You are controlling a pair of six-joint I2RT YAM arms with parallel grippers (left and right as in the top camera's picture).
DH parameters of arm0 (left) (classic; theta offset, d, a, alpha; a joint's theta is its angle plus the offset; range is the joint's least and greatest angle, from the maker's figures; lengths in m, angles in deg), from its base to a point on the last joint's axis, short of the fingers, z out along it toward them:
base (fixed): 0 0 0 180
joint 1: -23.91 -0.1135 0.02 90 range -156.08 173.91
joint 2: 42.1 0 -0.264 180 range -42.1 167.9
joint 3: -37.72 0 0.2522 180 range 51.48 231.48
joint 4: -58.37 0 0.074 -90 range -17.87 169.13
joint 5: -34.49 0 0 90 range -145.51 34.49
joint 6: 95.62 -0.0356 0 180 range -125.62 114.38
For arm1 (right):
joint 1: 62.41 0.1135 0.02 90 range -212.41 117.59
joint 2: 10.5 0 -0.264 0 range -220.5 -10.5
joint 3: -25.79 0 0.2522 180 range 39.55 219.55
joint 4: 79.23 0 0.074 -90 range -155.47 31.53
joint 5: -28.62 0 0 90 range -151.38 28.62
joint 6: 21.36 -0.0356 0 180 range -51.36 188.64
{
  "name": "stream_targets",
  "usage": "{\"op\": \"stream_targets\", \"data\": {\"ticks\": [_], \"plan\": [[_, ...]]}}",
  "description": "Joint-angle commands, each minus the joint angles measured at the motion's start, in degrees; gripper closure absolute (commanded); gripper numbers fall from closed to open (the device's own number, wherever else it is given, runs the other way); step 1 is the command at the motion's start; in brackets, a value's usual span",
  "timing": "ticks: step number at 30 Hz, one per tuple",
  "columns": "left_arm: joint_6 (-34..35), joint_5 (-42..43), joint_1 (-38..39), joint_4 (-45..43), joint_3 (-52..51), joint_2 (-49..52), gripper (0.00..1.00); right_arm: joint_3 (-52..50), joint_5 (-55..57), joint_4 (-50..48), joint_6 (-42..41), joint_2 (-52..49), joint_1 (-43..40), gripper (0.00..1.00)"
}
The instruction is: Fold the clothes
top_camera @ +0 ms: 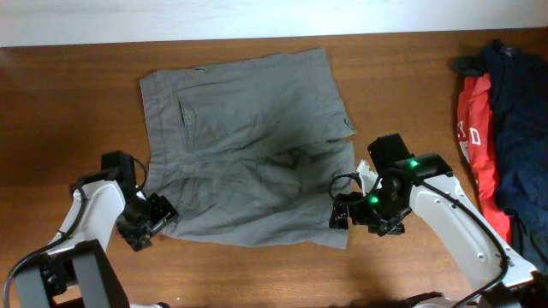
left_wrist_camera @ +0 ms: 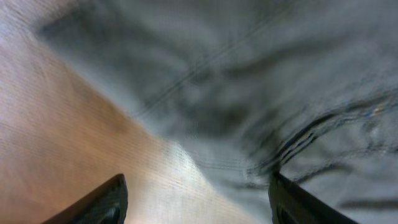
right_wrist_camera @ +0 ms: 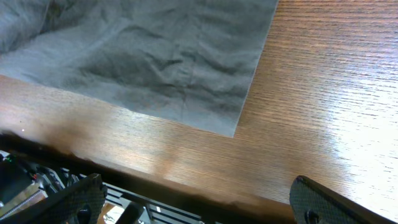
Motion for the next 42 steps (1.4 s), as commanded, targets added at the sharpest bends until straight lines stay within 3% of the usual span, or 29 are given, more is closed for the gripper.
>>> {"op": "stream_targets", "data": {"ticks": [1,2,9,12,21,30,32,33,35,36,39,42], "plan": [[2.1,-3.9,-0.4,-2.3,-0.5,-0.1,0.32,0.5,1.1,-0.1,-0.3,-0.4,0.3,0.01],[2.1,-4.1,-0.4,-3.1,-0.5,0.0,0.35,0.5,1.1,-0.1,-0.3,-0.4,0.3,0.01],[1.0,-4.2,-0.4,-3.9,-0.5,1.5,0.86,0.5,-0.6,-0.2,2.6,-0.4,0.3,0.01],[-1.1,-4.2,-0.4,-3.5,-0.5,1.5,0.98,0.4,-0.8,0.0,4.2,-1.0,0.7,0.01],[-1.2,-4.2,-0.4,-3.5,-0.5,1.5,1.00,-6.0,-0.7,-4.3,3.3,-4.7,5.7,0.02],[-1.4,-4.2,-0.4,-3.7,-0.5,1.5,0.98,-16.2,-2.0,-19.5,-4.4,-5.7,5.6,0.04],[-1.5,-4.2,-0.4,-3.6,-0.5,1.5,0.98,-17.5,-2.7,-21.6,-5.7,-5.7,5.6,0.12],[-2.0,-4.2,-0.4,-3.5,-0.5,1.5,0.98,-18.0,-3.6,-22.8,-5.7,-5.7,5.6,0.22],[-2.9,-4.2,-0.4,-3.6,-0.5,1.5,0.98,-18.2,-5.0,-23.6,-5.7,-5.7,5.6,0.57],[-3.1,-4.2,-0.4,-3.5,-0.5,1.5,0.98,-18.2,-5.0,-23.6,-5.7,-5.7,5.6,0.67],[-3.1,-4.2,-0.4,-3.6,-0.5,1.5,0.98,-18.2,-5.0,-22.3,-5.7,-5.6,5.6,0.80],[-3.6,-4.2,-0.4,-3.6,-0.5,1.5,0.98,-18.0,-4.9,-21.0,-5.4,-4.9,5.5,0.85]]}}
